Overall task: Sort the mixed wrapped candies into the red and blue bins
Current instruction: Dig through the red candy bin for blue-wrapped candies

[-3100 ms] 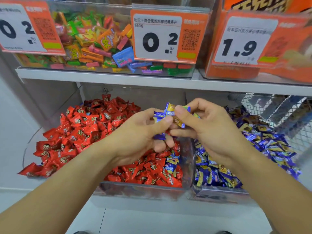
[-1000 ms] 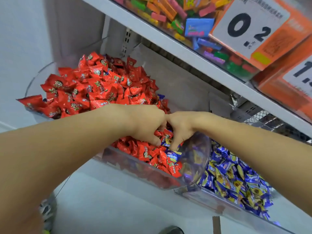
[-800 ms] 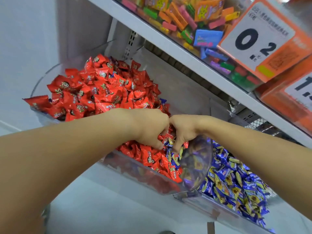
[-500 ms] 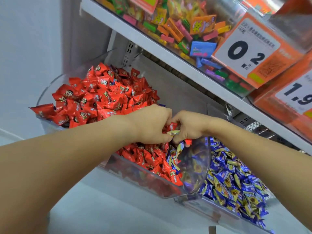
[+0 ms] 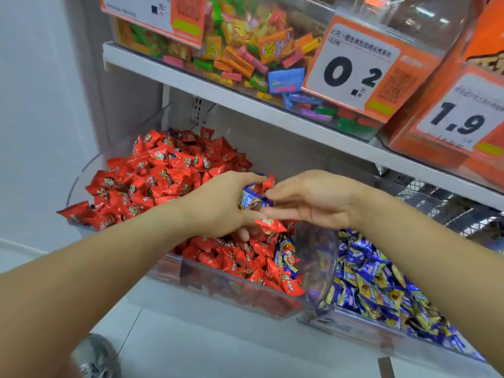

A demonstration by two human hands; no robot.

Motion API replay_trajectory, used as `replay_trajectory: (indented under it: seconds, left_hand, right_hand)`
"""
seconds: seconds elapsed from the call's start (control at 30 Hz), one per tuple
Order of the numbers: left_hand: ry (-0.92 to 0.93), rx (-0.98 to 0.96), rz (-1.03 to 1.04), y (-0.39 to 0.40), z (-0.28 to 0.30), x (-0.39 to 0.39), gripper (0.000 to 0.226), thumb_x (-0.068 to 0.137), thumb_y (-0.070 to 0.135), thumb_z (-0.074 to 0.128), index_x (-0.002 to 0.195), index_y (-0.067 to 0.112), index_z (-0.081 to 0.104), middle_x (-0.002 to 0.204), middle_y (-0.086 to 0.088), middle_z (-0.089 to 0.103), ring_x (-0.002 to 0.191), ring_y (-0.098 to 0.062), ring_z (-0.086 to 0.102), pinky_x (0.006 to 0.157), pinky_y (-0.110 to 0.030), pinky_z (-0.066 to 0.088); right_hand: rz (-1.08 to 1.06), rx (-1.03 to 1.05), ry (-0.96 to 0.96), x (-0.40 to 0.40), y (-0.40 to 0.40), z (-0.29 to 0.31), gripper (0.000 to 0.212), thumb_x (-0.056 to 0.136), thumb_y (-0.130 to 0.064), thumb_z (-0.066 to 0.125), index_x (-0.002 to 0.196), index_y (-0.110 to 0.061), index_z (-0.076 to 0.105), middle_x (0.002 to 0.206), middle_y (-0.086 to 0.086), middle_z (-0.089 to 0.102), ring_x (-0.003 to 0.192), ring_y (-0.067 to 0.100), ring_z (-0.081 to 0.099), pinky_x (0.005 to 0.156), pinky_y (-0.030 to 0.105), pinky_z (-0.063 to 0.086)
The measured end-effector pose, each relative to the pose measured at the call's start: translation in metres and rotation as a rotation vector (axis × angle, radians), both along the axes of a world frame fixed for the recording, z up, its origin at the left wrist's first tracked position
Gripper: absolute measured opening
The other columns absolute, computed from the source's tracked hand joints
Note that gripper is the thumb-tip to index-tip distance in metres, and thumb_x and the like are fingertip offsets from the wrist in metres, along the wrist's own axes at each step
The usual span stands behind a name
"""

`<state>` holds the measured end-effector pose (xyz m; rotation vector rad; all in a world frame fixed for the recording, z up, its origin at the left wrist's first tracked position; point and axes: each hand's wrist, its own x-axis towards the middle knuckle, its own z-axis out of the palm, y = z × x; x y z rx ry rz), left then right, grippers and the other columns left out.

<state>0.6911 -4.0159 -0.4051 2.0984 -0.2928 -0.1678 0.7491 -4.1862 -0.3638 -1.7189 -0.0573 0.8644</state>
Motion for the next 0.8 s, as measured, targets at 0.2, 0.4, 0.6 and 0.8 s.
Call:
replay_trajectory:
  seconds: [0.2, 0.4, 0.6, 0.8]
  left_hand:
    - [0.044, -0.066, 0.099, 0.017, -0.007, 0.006, 0.013, 0.094, 0.015, 0.064, 0.105, 0.018, 0.061, 0.072, -0.009, 0.073, 0.051, -0.016, 0.059, 0.055, -0.03, 0.047]
    - [0.109, -0.106, 0.136, 0.018, -0.006, 0.011, 0.009, 0.094, 0.026, 0.063, 0.094, 0.018, 0.063, 0.061, -0.009, 0.066, 0.058, -0.021, 0.054, 0.061, -0.037, 0.043]
    - [0.045, -0.113, 0.128, -0.002, -0.003, 0.007, 0.047, 0.079, 0.057, 0.069, 0.1, 0.018, 0.056, 0.068, -0.007, 0.071, 0.058, -0.012, 0.059, 0.06, -0.03, 0.049]
    - [-0.002, -0.112, 0.188, 0.001, -0.008, 0.016, 0.018, 0.096, 0.021, 0.061, 0.082, 0.011, 0.059, 0.053, 0.0, 0.065, 0.04, -0.015, 0.054, 0.046, -0.022, 0.039]
  right_hand:
    - [0.108, -0.323, -0.316, 0.001, -0.008, -0.001, 0.005, 0.095, -0.011, 0.065, 0.096, -0.007, 0.068, 0.054, 0.0, 0.056, 0.046, 0.007, 0.049, 0.041, 0.016, 0.04]
    - [0.206, -0.51, -0.51, 0.004, -0.004, 0.006, 0.026, 0.089, -0.033, 0.074, 0.097, -0.009, 0.07, 0.063, -0.011, 0.063, 0.055, 0.015, 0.061, 0.064, 0.038, 0.062]
    - [-0.034, 0.095, -0.091, -0.001, 0.008, 0.006, 0.021, 0.099, -0.012, 0.056, 0.105, 0.004, 0.067, 0.098, 0.016, 0.072, 0.085, 0.019, 0.07, 0.077, 0.029, 0.062]
    - [0.241, -0.518, -0.551, 0.02, -0.015, 0.003, 0.011, 0.094, -0.014, 0.067, 0.104, -0.011, 0.07, 0.097, 0.009, 0.073, 0.08, 0.014, 0.069, 0.077, 0.033, 0.061]
